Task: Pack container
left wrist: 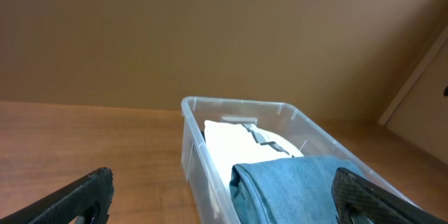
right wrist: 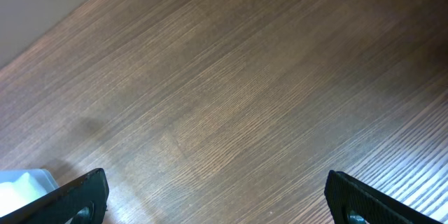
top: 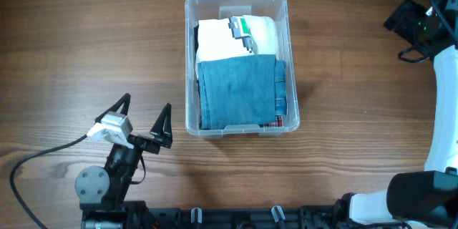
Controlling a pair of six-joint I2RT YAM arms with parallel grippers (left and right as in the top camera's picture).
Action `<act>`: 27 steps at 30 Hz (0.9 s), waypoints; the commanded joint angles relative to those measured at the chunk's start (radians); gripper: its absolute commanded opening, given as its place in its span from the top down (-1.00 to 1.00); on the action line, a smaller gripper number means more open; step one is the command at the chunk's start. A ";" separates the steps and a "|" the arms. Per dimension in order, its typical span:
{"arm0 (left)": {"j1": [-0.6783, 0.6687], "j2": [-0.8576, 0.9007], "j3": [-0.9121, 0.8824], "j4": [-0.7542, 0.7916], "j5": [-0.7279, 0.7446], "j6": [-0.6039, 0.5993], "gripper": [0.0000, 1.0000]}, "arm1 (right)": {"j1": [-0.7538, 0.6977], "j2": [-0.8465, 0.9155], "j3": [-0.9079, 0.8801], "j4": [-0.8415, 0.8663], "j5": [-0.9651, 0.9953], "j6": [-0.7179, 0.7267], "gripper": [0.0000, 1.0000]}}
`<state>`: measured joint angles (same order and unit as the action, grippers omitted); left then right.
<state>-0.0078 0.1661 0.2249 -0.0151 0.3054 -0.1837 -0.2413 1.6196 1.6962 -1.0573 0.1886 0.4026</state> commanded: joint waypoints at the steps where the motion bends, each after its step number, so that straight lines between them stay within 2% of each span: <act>1: 0.005 -0.038 -0.029 0.005 0.009 0.024 -1.00 | -0.005 0.011 -0.003 0.002 0.021 -0.007 -0.99; 7: 0.005 -0.129 -0.102 0.022 0.014 0.023 -0.99 | -0.005 0.011 -0.003 0.002 0.021 -0.008 -0.99; 15: 0.005 -0.164 -0.163 0.141 0.017 0.024 -0.99 | -0.005 0.011 -0.003 0.002 0.021 -0.008 -0.99; 21: 0.005 -0.164 -0.192 0.139 -0.009 0.145 -1.00 | -0.005 0.011 -0.003 0.002 0.021 -0.007 -0.99; 27: 0.005 -0.164 -0.219 0.105 -0.065 0.151 -0.99 | -0.005 0.011 -0.003 0.002 0.021 -0.008 -0.99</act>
<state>-0.0078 0.0139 0.0208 0.0990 0.2817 -0.0742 -0.2413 1.6196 1.6962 -1.0573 0.1886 0.4026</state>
